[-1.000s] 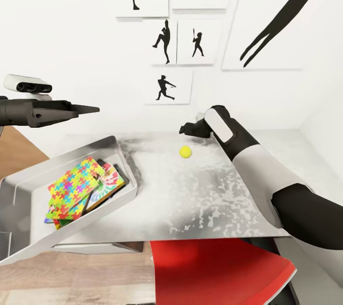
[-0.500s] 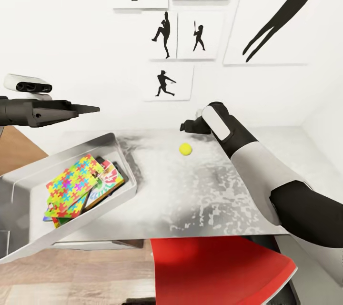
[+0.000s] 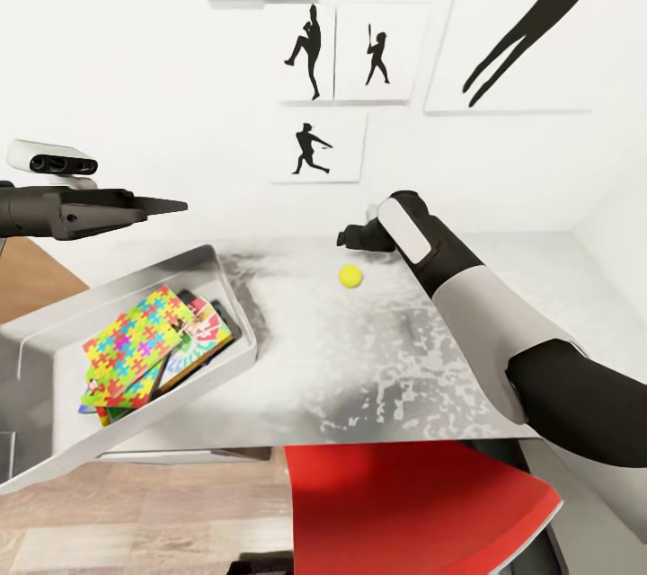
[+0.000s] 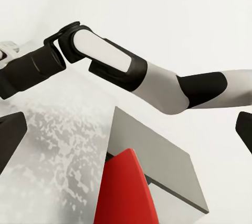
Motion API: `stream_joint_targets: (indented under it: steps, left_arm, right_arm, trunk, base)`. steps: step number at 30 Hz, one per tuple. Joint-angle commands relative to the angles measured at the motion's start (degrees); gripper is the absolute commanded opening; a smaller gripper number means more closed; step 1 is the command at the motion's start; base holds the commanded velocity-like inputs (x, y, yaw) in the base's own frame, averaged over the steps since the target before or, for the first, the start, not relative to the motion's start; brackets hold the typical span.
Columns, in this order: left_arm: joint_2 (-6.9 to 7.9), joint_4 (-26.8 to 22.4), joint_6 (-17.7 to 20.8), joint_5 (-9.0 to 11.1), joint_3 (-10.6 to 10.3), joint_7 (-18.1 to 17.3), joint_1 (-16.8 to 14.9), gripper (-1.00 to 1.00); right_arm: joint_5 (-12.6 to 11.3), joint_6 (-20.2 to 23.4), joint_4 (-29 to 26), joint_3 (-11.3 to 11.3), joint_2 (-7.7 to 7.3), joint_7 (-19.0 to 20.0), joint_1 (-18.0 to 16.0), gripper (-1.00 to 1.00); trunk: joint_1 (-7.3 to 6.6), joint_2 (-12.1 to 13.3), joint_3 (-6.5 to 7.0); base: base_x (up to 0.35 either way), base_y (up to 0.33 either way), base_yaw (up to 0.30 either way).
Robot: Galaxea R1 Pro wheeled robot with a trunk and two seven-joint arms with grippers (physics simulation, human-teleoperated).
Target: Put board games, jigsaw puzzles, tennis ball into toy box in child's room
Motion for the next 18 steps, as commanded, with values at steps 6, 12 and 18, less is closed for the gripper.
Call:
stream_joint_targets:
  steps: [6,12,18]
  left_arm:
    - [0.10,0.0,0.6,0.1,-0.1,-0.2,-0.1,1.00]
    - [0.24,0.0,0.6,0.1,0.0,-0.2,-0.1,1.00]
    - [0.26,0.0,0.6,0.1,0.0,-0.2,-0.1,1.00]
  right_arm:
    - [-0.6,0.1,0.0,0.2,-0.01,-0.6,-0.1,1.00]
    - [-0.6,0.1,-0.2,0.2,0.00,-0.6,-0.2,1.00]
    - [-0.6,0.5,-0.3,0.2,-0.16,-0.6,-0.7,1.00]
  trunk:
    - [0.03,-0.1,-0.66]
    - [0.03,-0.1,-1.22]
    - [0.03,-0.1,-1.78]
  base:
    - [0.000,0.000,0.000]
    - [0.000,0.000,0.000]
    - [0.000,0.000,0.000]
